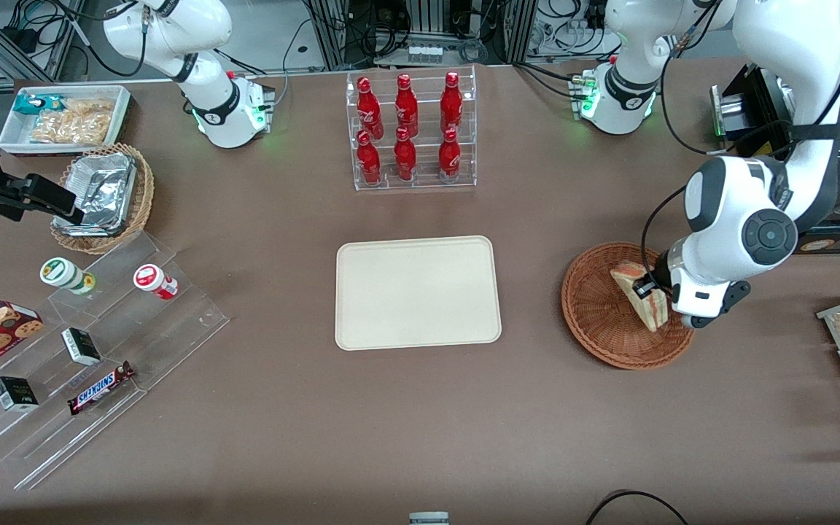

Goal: Place sandwich from basket to tray
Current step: 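Lift the sandwich and carry it over the cream tray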

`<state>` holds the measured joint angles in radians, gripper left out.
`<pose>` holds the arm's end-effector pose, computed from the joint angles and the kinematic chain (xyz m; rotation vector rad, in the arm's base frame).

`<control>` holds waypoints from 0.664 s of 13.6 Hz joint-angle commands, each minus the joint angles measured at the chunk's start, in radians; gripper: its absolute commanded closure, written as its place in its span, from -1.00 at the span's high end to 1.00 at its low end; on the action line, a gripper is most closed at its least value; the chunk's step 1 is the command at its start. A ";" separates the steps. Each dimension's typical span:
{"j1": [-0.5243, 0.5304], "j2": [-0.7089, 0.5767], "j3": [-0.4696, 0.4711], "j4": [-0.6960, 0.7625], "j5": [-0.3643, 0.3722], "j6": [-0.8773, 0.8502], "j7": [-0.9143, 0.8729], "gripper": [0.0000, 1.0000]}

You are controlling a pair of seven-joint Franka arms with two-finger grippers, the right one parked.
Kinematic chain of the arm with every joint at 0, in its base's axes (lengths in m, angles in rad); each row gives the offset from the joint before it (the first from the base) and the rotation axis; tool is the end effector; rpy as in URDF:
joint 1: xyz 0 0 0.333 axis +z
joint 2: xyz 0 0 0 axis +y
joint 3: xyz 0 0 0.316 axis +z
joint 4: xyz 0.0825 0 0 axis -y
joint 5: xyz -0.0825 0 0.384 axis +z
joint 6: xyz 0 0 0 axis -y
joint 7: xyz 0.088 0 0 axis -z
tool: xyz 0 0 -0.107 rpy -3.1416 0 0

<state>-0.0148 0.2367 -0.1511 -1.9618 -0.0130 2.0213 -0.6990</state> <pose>0.5736 -0.0940 0.3428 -2.9860 -0.8278 0.2767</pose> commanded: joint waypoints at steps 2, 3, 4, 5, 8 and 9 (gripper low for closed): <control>-0.124 0.030 -0.004 0.055 0.010 -0.050 0.101 -0.91; -0.175 0.061 -0.004 0.095 0.010 -0.055 0.102 -0.91; -0.213 0.097 -0.004 0.139 0.010 -0.061 0.102 -0.91; -0.247 0.130 -0.004 0.187 0.008 -0.072 0.098 -0.91; -0.364 0.267 -0.004 0.372 0.001 -0.131 0.034 -0.91; -0.402 0.309 -0.004 0.420 -0.002 -0.131 0.000 -0.92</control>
<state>-0.3483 0.4275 -0.1649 -1.6996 -0.0147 1.9407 -0.6484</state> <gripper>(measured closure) 0.850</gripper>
